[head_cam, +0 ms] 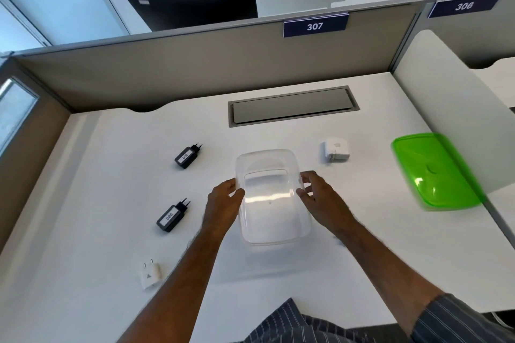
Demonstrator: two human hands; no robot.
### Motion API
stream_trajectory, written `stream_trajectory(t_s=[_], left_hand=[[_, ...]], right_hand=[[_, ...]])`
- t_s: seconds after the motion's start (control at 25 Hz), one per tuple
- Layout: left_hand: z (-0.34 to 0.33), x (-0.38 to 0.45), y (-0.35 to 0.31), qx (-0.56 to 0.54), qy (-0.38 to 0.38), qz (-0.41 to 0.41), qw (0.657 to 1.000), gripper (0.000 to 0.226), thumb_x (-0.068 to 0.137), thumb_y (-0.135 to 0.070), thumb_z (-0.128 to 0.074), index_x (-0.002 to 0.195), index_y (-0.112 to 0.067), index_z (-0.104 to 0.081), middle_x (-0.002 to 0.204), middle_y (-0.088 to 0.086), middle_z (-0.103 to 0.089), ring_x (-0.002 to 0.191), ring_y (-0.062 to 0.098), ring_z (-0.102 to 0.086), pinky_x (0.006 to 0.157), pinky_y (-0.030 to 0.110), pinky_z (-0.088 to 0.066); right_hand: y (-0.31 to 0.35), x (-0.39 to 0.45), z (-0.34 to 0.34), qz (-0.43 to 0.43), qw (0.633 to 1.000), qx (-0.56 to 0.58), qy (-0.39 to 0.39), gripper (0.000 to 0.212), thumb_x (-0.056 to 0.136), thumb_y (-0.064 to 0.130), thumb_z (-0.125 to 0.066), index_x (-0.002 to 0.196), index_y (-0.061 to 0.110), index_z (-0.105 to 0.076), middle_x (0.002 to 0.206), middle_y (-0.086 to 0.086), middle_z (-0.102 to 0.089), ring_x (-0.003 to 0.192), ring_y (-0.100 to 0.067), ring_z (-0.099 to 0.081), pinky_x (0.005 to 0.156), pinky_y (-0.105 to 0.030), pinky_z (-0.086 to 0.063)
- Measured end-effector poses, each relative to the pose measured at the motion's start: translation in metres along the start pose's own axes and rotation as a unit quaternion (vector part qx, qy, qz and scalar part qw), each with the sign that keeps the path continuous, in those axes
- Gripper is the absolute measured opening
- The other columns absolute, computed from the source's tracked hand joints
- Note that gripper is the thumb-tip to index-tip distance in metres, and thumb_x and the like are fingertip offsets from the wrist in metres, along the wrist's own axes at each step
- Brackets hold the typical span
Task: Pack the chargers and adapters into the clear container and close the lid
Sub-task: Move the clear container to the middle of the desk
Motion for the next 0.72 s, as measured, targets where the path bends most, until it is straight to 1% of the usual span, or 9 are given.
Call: stream_trajectory(t_s=[0.12,0.32,0.48,0.6,0.72], left_hand=[[0.011,0.004,0.013,0.009,0.004,0.008,1.0,0.045,0.081,-0.037,-0.057,0.122,-0.028,-0.071,0.116,-0.003,-0.077,0.103,0.019,-0.073,0.087,0.05,-0.064],[0.018,0.012,0.031,0.009,0.016,0.016,1.0,0.043,0.083,-0.032,-0.058,0.124,-0.025,-0.069,0.12,0.0,-0.075,0.107,0.022,-0.072,0.09,0.053,-0.062],[0.016,0.017,0.04,-0.012,0.024,0.015,1.0,0.04,0.088,-0.026,-0.061,0.127,-0.025,-0.068,0.124,-0.001,-0.074,0.112,0.019,-0.07,0.092,0.052,-0.062],[0.015,0.021,0.041,-0.024,0.025,0.007,0.999,0.039,0.09,-0.024,-0.063,0.129,-0.024,-0.067,0.128,-0.002,-0.072,0.115,0.018,-0.069,0.091,0.05,-0.063],[0.014,0.027,0.048,-0.055,0.026,0.007,0.998,0.032,0.094,-0.027,-0.064,0.126,-0.026,-0.066,0.129,-0.002,-0.071,0.114,0.016,-0.069,0.09,0.045,-0.064]], right_hand=[[0.005,0.002,-0.018,-0.006,1.0,-0.009,0.013,0.025,0.096,0.033,-0.057,0.119,0.032,-0.047,0.118,0.013,-0.058,0.096,-0.006,-0.064,0.081,-0.035,-0.053],[0.009,0.005,-0.036,-0.009,1.0,-0.025,0.013,0.027,0.095,0.032,-0.06,0.118,0.032,-0.048,0.118,0.013,-0.059,0.095,-0.007,-0.064,0.08,-0.034,-0.053],[0.006,0.006,-0.04,-0.023,0.999,-0.026,0.011,0.027,0.095,0.033,-0.06,0.119,0.034,-0.048,0.119,0.014,-0.059,0.094,-0.006,-0.064,0.079,-0.033,-0.054],[0.006,0.008,-0.039,-0.029,0.999,-0.028,0.003,0.028,0.095,0.035,-0.06,0.12,0.034,-0.049,0.12,0.016,-0.059,0.092,-0.004,-0.065,0.079,-0.032,-0.054],[0.005,0.009,-0.039,-0.034,0.999,-0.009,0.007,0.031,0.094,0.044,-0.059,0.122,0.037,-0.047,0.121,0.019,-0.059,0.095,-0.001,-0.066,0.081,-0.033,-0.055]])
Point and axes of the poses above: each hand's wrist, its own x-axis towards the middle knuckle, its own z-axis out of the back of the hand, y = z × x, the point moved 6 cm from there along x, towards the middle knuckle
